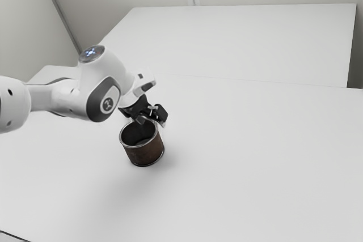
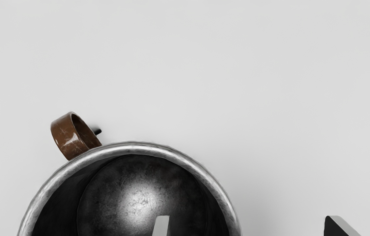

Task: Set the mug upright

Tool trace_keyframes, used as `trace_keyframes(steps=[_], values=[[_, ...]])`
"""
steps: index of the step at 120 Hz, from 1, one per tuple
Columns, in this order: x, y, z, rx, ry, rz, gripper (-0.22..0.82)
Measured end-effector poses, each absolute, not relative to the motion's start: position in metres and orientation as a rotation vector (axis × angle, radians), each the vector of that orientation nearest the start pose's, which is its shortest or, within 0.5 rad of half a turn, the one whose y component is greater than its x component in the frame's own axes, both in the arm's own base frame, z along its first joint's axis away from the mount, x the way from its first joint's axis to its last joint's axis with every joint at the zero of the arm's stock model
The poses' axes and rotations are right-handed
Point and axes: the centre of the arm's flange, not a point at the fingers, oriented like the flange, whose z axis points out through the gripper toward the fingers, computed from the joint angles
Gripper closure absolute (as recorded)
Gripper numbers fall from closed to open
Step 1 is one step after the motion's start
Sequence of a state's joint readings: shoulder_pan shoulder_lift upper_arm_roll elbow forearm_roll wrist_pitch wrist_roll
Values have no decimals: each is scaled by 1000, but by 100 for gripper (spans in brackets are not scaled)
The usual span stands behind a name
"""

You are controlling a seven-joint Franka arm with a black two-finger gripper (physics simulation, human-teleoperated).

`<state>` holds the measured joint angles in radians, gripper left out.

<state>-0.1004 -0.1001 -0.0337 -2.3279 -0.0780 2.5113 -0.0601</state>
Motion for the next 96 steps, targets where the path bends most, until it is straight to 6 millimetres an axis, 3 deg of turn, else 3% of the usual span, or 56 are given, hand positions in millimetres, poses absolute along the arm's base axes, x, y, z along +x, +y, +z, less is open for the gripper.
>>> trace_keyframes(steps=[35,50,70,96], values=[[546,-77,503,-3214,51,-360,4],[552,-78,527,-3221,60,-287,3],[563,-79,540,-3224,70,-179,2],[570,-78,582,-3219,81,-146,2]])
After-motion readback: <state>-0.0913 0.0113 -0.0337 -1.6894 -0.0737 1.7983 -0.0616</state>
